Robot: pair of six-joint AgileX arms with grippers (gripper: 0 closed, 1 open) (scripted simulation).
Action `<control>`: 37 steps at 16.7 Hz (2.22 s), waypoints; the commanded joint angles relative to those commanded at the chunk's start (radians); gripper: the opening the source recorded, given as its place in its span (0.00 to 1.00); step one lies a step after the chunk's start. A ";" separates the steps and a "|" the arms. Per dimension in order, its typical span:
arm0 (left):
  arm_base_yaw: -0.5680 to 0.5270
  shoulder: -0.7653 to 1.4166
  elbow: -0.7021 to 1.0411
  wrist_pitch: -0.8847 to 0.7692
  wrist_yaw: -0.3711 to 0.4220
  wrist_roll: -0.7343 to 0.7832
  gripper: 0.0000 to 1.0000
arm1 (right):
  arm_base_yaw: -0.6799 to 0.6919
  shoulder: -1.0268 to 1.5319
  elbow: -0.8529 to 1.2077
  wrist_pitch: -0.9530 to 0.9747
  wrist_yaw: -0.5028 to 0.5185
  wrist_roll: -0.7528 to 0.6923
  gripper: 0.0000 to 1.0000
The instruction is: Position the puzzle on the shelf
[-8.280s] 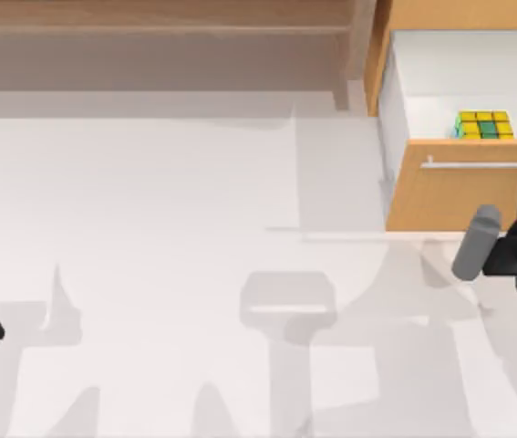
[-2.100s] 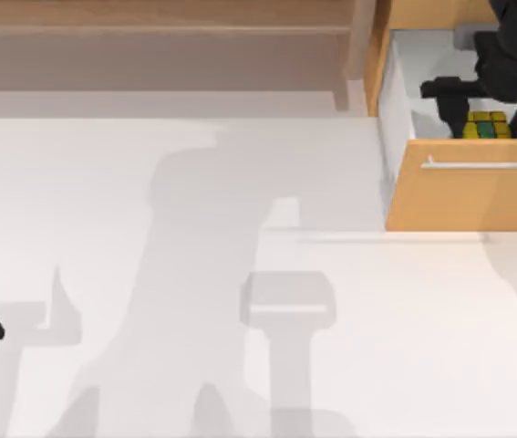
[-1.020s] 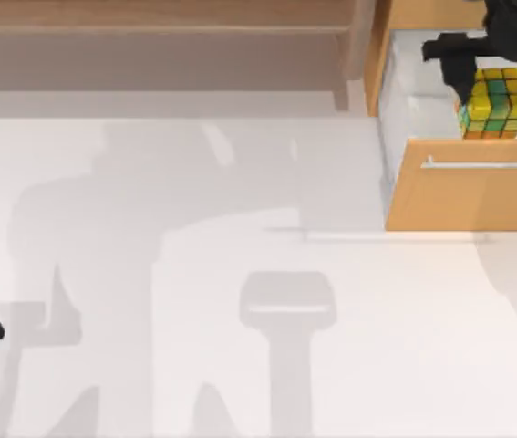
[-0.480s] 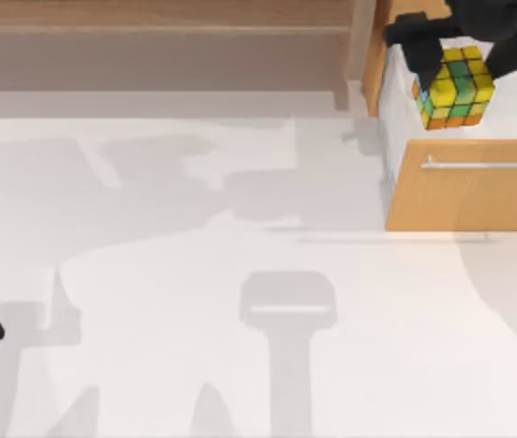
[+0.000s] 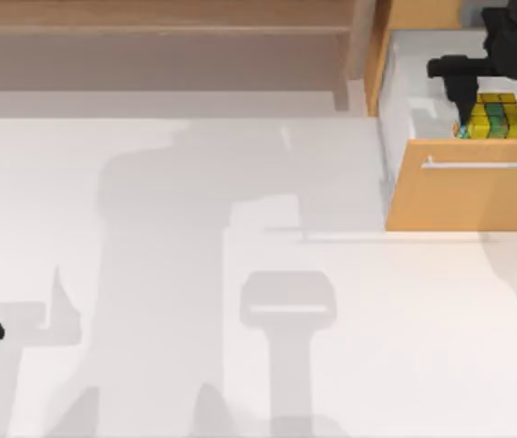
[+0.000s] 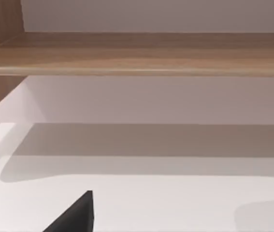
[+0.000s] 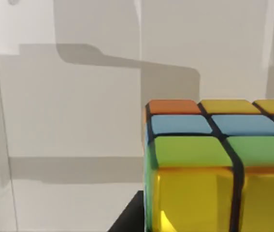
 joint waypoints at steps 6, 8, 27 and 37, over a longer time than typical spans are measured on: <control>0.000 0.000 0.000 0.000 0.000 0.000 1.00 | 0.001 0.023 0.006 0.017 -0.002 0.008 0.00; 0.000 0.000 0.000 0.000 0.000 0.000 1.00 | 0.001 0.018 0.004 0.014 -0.002 0.008 0.00; 0.000 0.000 0.000 0.000 0.000 0.000 1.00 | 0.476 -0.158 -0.055 0.378 -0.059 0.057 0.00; 0.000 0.000 0.000 0.000 0.000 0.000 1.00 | 0.638 -0.135 -0.387 1.296 0.239 -0.067 0.00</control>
